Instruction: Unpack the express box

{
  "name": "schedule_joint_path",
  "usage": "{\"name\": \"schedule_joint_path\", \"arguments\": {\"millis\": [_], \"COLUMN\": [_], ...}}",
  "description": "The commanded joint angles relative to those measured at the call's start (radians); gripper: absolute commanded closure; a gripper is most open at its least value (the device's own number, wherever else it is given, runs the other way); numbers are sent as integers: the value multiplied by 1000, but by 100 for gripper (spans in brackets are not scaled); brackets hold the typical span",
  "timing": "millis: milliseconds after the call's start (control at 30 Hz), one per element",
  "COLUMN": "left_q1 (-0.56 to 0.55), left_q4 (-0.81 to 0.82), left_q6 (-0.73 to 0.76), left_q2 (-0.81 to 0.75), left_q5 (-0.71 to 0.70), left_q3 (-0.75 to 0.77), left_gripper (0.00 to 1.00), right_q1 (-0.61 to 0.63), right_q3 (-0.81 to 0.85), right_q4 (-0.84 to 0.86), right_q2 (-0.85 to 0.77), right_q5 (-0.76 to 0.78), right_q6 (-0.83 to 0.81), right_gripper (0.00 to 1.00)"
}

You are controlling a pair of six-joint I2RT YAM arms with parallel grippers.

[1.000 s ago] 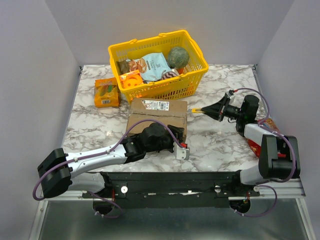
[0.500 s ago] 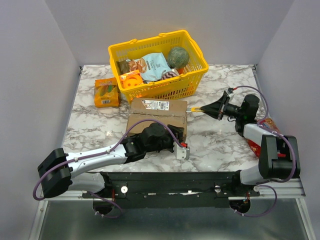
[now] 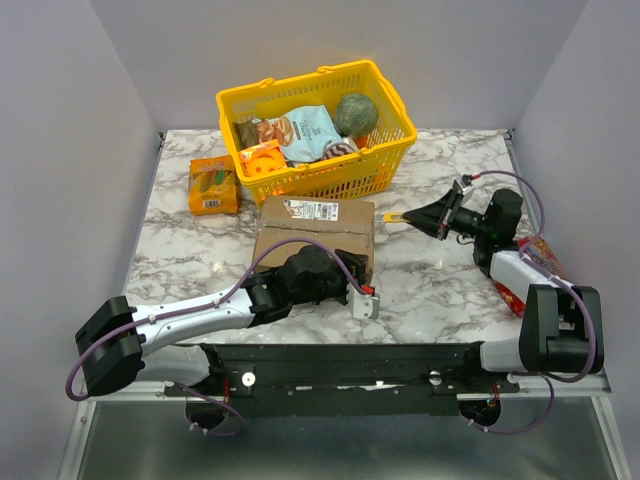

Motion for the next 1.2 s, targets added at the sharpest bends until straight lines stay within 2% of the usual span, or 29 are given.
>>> {"name": "schedule_joint_path", "arguments": {"millis": [0, 467, 767, 1067, 1167], "left_q1": [-3, -3, -3, -3, -3], "left_q4": [-8, -2, 10, 18, 19], "left_q6": [-15, -21, -27, -25, -24], "left_q2": [-1, 10, 16, 18, 19], "left_q5": [-17, -12, -11, -14, -14], "left_q3": [-15, -14, -15, -17, -20], "left_gripper": [36, 36, 36, 36, 36], "right_q1": [-8, -10, -5, -1, 1], "right_q3": [-26, -10, 6, 10, 20], "right_q4": [-57, -76, 88, 55, -30], "right_q2": [-14, 21, 93, 68, 59], "right_q5": [39, 34, -70, -115, -119], "right_q6": [-44, -49, 51, 36, 7], "right_gripper": [100, 100, 99, 100, 100]}}
